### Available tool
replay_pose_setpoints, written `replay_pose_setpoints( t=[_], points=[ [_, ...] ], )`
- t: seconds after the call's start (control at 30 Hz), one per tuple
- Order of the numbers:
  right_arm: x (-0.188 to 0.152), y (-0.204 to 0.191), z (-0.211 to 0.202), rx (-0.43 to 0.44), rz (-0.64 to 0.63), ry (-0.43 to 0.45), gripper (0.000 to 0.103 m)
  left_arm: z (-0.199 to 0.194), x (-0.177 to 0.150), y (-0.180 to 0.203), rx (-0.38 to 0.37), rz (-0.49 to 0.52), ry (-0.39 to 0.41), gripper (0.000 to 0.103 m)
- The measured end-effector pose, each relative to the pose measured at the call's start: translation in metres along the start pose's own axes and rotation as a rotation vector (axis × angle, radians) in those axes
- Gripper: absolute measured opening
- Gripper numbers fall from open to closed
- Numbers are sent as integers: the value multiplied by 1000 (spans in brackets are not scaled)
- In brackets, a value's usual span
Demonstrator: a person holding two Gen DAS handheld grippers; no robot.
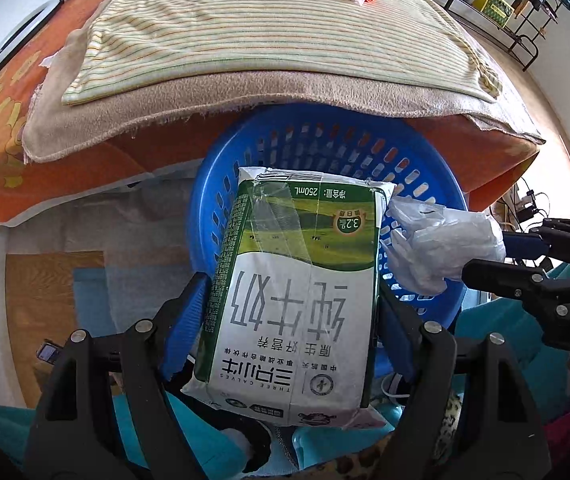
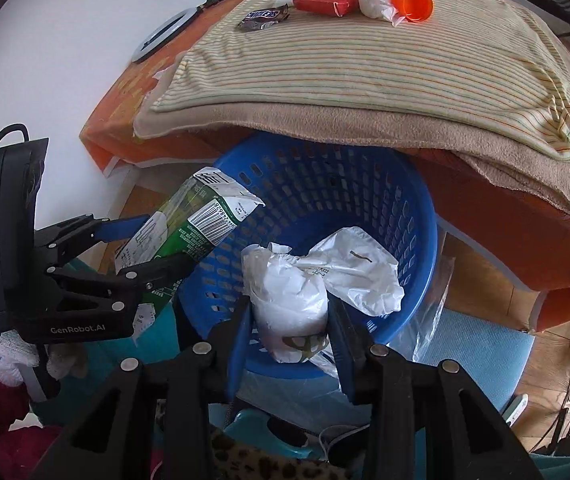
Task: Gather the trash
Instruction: 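Open the left tool over the basket while the right tool releases the bag into it, then raise both tools out of the basket and move them back over the blanket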
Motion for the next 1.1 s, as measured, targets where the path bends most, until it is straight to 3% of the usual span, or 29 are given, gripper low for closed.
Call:
replay_pose_setpoints(
  t=[0.4, 0.53, 0.97, 1.1],
  points=[
    [4, 9, 4, -21, 24, 11, 44, 10, 3, 0, -5, -9, -15, 81],
    [6, 11, 2, -39, 22, 18, 63, 11, 5, 0, -17, -23, -24, 81],
    [11, 23, -4, -77, 58, 36, 85, 10, 7, 1, -12, -25, -16, 81],
    [12, 27, -5, -100, 66, 32, 86, 8, 9, -2, -11, -40, -12, 81]
  ],
)
Point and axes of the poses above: each gripper's, at about its wrist camera, not at the fingertips, and z roughly the way its jaws point, y to its right, x to its top, the point moved 10 cm from there along z, roughly the way its jaws point, and after that the axes turned 8 degrees about x, right-handed, at the moved point
